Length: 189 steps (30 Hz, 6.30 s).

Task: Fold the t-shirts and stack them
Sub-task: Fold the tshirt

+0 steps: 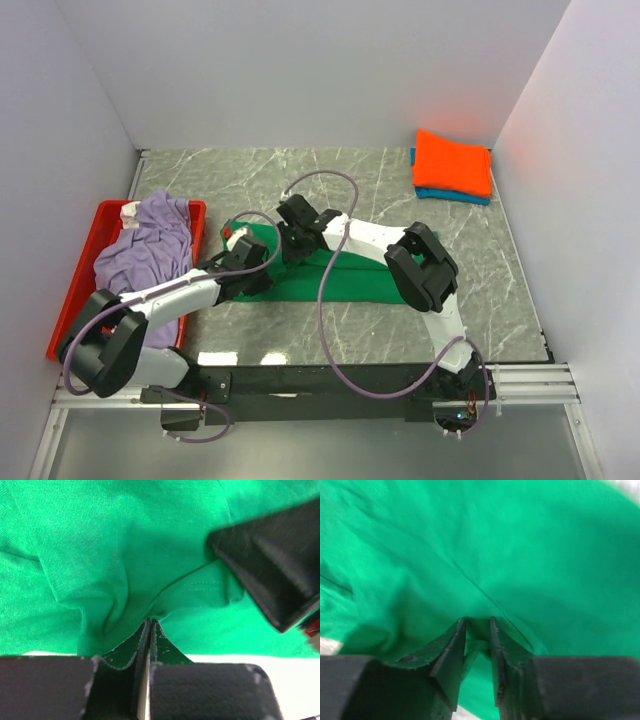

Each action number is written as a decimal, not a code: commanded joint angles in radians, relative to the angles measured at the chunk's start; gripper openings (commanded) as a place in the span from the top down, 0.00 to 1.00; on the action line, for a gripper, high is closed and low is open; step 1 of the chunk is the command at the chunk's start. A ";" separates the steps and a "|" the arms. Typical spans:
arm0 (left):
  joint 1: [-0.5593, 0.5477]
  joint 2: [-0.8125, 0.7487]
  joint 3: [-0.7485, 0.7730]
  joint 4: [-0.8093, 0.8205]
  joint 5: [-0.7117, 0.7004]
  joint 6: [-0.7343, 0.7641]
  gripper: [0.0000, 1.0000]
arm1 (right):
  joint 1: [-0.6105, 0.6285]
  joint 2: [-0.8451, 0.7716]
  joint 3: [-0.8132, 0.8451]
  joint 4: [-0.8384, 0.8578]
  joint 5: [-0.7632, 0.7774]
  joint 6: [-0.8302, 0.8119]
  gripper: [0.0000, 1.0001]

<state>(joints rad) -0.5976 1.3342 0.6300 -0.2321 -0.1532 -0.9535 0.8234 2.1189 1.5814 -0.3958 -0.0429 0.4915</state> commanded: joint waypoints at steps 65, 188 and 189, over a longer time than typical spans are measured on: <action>-0.010 -0.165 -0.119 -0.107 -0.184 -0.160 0.99 | 0.060 -0.237 -0.390 0.140 0.074 0.236 0.62; 0.278 1.320 1.654 -0.239 0.655 0.246 0.54 | 0.204 -0.316 -0.588 0.453 -0.121 0.703 0.55; 0.283 1.312 1.660 -0.225 0.659 0.243 0.51 | 0.204 -0.318 -0.580 0.448 -0.118 0.690 0.55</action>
<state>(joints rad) -0.3191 2.6160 2.2589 -0.4133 0.4797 -0.7372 1.0225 1.7908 0.9463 0.0319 -0.1566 1.2201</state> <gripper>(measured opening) 0.473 0.455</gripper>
